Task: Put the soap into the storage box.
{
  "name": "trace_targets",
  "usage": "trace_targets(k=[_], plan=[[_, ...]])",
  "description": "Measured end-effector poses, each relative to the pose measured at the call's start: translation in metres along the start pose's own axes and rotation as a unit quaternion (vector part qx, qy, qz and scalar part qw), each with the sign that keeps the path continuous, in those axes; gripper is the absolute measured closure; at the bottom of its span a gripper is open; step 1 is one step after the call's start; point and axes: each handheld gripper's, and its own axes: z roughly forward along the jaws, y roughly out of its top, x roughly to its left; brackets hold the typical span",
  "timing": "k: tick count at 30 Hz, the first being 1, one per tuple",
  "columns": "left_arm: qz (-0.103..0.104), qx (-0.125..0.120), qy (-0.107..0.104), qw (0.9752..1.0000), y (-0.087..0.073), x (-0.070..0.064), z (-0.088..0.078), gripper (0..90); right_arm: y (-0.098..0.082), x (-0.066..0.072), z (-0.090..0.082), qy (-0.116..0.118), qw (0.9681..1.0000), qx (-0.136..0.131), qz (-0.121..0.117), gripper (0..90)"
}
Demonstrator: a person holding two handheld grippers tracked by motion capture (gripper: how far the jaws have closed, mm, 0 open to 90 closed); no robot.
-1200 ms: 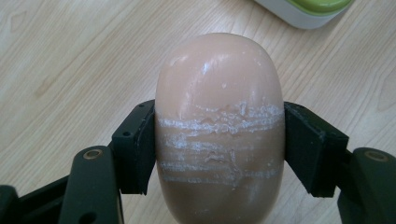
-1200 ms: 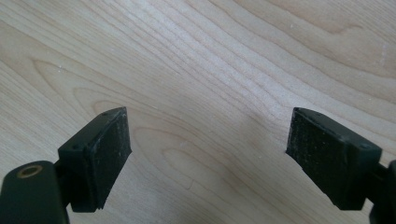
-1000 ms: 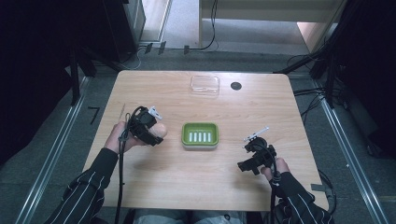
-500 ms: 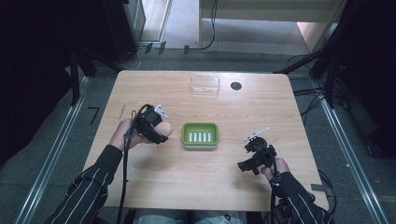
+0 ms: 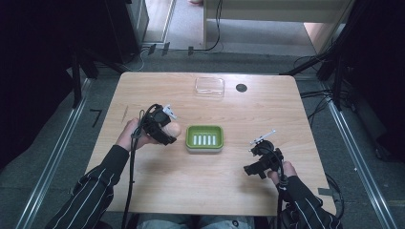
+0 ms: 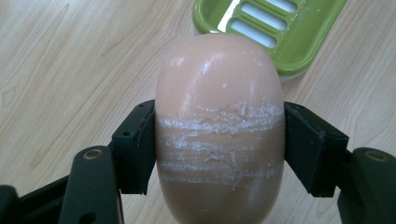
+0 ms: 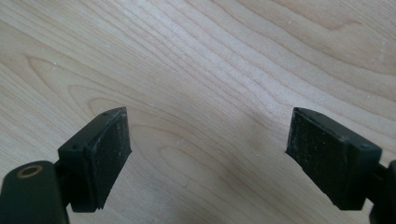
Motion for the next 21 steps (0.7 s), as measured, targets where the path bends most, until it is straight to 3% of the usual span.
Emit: trace_targets(k=[21], plan=[[0.024, -0.01, -0.011, 0.9996, 0.02, -0.007, 0.0, 33.6, -0.001, 0.002, -0.003, -0.001, 1.0, 0.0, -0.007, 14.1]])
